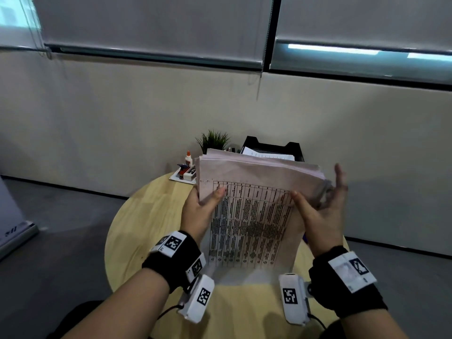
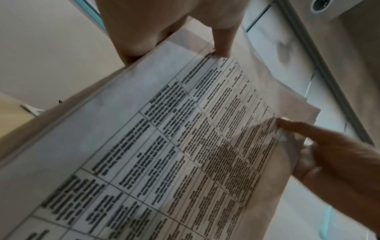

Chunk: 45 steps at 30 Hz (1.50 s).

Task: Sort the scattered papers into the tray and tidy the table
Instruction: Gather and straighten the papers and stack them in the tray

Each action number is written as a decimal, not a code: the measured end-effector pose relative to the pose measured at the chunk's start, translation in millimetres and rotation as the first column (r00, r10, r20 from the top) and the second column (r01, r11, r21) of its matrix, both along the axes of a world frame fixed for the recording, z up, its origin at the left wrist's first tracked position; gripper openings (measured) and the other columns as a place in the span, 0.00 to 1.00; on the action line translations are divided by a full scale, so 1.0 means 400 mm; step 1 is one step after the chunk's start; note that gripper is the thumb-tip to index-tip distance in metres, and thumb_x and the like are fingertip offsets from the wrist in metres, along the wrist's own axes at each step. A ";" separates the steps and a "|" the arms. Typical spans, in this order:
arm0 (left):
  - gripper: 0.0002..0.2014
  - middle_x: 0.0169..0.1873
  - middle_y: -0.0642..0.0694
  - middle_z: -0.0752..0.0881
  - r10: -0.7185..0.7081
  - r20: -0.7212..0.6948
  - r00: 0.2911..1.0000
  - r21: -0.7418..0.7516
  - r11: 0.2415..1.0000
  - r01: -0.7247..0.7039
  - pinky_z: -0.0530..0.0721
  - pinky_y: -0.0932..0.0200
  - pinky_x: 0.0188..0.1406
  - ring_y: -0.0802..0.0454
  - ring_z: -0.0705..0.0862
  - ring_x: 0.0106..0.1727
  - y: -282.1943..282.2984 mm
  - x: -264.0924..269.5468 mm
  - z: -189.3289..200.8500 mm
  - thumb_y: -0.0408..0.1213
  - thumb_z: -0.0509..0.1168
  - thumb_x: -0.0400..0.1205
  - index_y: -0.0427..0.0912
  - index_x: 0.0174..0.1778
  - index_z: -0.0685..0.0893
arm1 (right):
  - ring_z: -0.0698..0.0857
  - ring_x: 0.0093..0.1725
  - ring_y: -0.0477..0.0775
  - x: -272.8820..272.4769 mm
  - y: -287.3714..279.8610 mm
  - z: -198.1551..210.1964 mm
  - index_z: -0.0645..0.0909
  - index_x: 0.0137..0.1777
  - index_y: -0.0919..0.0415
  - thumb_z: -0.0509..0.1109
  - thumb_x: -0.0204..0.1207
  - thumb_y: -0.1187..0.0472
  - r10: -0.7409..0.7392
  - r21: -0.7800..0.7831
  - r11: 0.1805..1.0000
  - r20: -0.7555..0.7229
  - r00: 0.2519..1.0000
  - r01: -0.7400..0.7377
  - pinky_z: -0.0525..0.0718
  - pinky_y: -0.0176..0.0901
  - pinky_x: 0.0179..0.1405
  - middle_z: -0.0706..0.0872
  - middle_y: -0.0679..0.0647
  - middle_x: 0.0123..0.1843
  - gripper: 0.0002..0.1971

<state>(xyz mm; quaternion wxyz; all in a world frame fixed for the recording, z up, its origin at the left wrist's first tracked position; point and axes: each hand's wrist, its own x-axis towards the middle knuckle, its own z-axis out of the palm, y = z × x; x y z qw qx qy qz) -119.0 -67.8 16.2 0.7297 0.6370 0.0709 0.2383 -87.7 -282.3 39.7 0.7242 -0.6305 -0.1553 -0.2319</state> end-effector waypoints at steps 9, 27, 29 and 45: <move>0.26 0.55 0.52 0.88 -0.028 0.058 0.998 0.020 0.999 0.027 0.81 0.59 0.58 0.57 0.85 0.58 0.003 -0.009 0.010 0.54 0.67 0.69 0.49 0.61 0.80 | 0.66 0.64 0.23 0.009 -0.031 0.057 0.79 0.69 0.55 0.73 0.73 0.71 -0.078 -0.565 0.751 0.438 0.896 0.341 0.72 0.26 0.66 0.66 0.63 0.74 0.25; 0.34 0.48 0.43 0.91 -0.132 -0.087 0.987 -0.087 0.988 0.124 0.79 0.40 0.67 0.46 0.88 0.55 0.001 -0.012 -0.052 0.51 0.83 0.53 0.40 0.53 0.86 | 0.88 0.57 0.53 0.030 -0.009 -0.162 0.86 0.57 0.52 0.88 0.48 0.46 0.234 -0.094 0.948 -0.443 0.865 -0.304 0.83 0.56 0.63 0.92 0.47 0.53 0.34; 0.30 0.47 0.41 0.91 -0.080 -0.036 0.996 -0.135 0.988 0.074 0.81 0.39 0.65 0.43 0.89 0.54 -0.004 -0.005 -0.026 0.48 0.82 0.56 0.39 0.52 0.87 | 0.89 0.54 0.47 0.029 0.007 -0.137 0.87 0.53 0.50 0.84 0.59 0.54 0.228 -0.068 0.960 -0.374 0.899 -0.272 0.83 0.50 0.60 0.92 0.44 0.50 0.21; 0.31 0.37 0.36 0.83 0.104 0.270 0.957 -0.090 0.993 -0.082 0.82 0.45 0.47 0.39 0.83 0.42 -0.008 -0.011 0.103 0.71 0.68 0.63 0.42 0.38 0.84 | 0.90 0.53 0.56 0.025 0.015 -0.094 0.90 0.47 0.57 0.80 0.63 0.67 0.244 -0.028 0.964 -0.301 0.922 -0.264 0.85 0.56 0.58 0.92 0.55 0.49 0.12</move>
